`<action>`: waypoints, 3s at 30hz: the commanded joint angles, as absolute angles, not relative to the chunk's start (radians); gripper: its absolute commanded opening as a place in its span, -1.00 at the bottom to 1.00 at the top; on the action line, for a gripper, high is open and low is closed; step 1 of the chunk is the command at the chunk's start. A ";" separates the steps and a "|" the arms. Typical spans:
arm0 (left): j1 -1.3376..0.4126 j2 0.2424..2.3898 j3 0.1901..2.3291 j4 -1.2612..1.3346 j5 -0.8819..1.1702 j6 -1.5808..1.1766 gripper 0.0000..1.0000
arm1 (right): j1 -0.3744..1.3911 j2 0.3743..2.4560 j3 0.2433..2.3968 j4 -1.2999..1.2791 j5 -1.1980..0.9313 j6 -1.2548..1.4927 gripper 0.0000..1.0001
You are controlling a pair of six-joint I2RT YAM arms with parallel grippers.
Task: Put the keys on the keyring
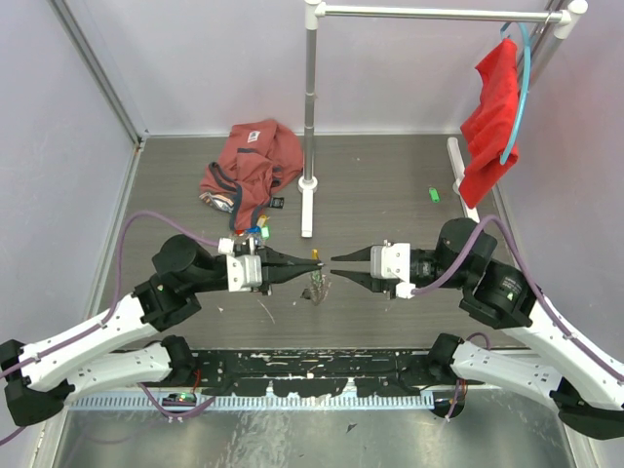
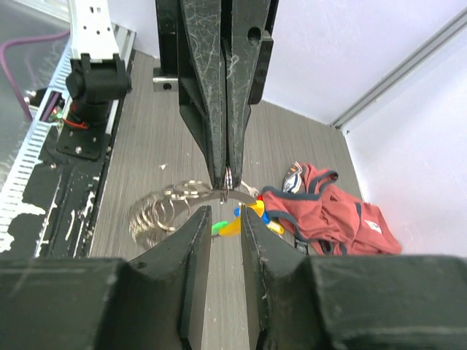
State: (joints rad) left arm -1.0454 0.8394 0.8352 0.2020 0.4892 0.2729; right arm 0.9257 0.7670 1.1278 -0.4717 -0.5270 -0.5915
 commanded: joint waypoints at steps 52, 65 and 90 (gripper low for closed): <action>-1.048 0.836 0.791 0.529 0.569 0.149 -1.00 | 0.928 0.774 1.090 -0.216 -0.648 -0.489 -0.58; -1.049 0.831 0.787 0.528 0.574 0.150 -0.99 | 0.928 0.798 1.132 -0.286 -0.649 -0.509 -0.98; -1.048 0.933 0.951 0.047 0.482 0.341 -0.35 | 0.928 0.928 1.387 -0.886 -0.304 -0.695 -0.98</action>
State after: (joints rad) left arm -1.0454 0.8997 0.9039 0.0536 0.5041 0.3286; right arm 0.9257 0.9173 1.3453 -0.8406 -0.3672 -0.6731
